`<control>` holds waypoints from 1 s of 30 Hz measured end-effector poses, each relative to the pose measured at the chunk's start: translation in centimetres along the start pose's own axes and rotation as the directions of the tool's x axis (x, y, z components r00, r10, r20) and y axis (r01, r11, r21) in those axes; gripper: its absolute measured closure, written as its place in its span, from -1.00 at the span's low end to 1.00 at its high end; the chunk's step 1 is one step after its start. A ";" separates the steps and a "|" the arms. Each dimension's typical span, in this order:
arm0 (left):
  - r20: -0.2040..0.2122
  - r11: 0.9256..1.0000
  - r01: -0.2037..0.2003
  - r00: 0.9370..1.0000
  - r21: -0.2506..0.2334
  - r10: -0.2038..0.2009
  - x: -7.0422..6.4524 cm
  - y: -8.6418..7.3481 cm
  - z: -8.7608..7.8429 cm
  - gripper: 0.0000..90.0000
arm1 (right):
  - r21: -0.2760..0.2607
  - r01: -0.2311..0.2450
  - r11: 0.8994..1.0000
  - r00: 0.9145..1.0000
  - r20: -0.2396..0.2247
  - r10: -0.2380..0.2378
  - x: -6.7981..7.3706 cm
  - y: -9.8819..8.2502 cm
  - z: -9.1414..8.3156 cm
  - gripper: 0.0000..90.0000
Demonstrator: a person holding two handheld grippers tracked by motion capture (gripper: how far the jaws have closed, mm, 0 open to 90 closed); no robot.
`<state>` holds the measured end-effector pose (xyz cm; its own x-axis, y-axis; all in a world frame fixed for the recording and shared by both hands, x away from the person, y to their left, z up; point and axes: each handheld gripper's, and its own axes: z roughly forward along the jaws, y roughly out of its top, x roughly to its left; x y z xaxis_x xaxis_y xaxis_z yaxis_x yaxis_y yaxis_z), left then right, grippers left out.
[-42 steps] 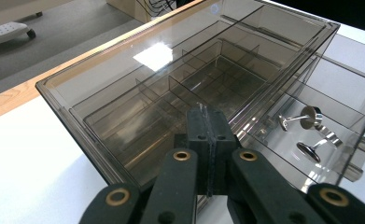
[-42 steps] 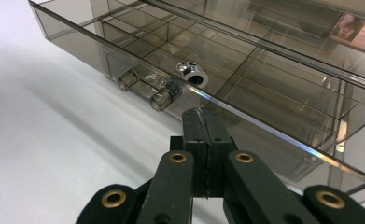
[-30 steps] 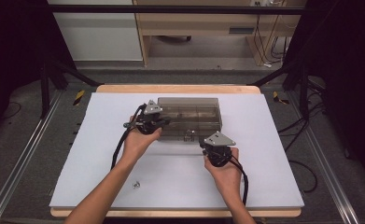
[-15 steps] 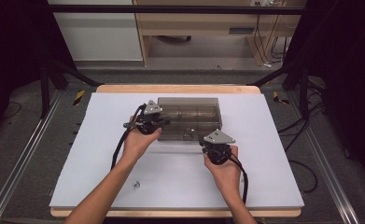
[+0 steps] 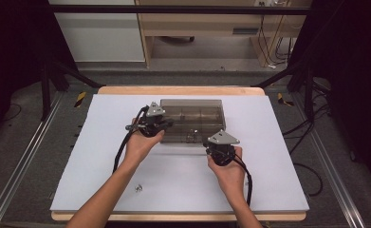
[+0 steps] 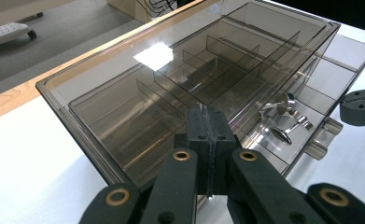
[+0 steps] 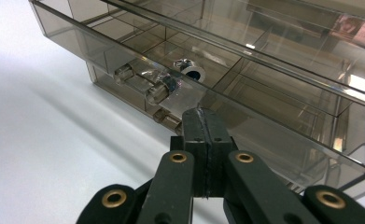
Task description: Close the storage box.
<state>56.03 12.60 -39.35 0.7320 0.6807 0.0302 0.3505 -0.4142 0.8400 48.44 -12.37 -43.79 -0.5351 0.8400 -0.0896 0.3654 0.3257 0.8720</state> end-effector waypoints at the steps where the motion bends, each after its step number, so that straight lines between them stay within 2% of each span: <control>1: 0.001 1.000 0.001 1.000 0.000 -0.001 0.0 0.0 0.0 1.00 | -0.002 0.000 1.000 1.000 0.002 0.000 0.0 0.0 0.0 1.00; 15: 0.008 1.000 0.008 1.000 -0.001 -0.008 0.1 0.0 0.0 1.00 | 0.003 0.007 1.000 1.000 0.005 -0.007 -0.2 0.2 0.4 1.00; 30: 0.012 1.000 0.008 1.000 0.001 -0.008 0.2 0.0 0.0 1.00 | 0.009 -0.007 1.000 1.000 0.005 0.007 -0.7 0.3 1.1 1.00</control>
<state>56.19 12.73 -39.34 0.7357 0.6770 0.0168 0.3572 -0.4091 0.8397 49.72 -12.37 -43.99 -0.5287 0.8445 -0.0855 0.3760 0.3233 0.8684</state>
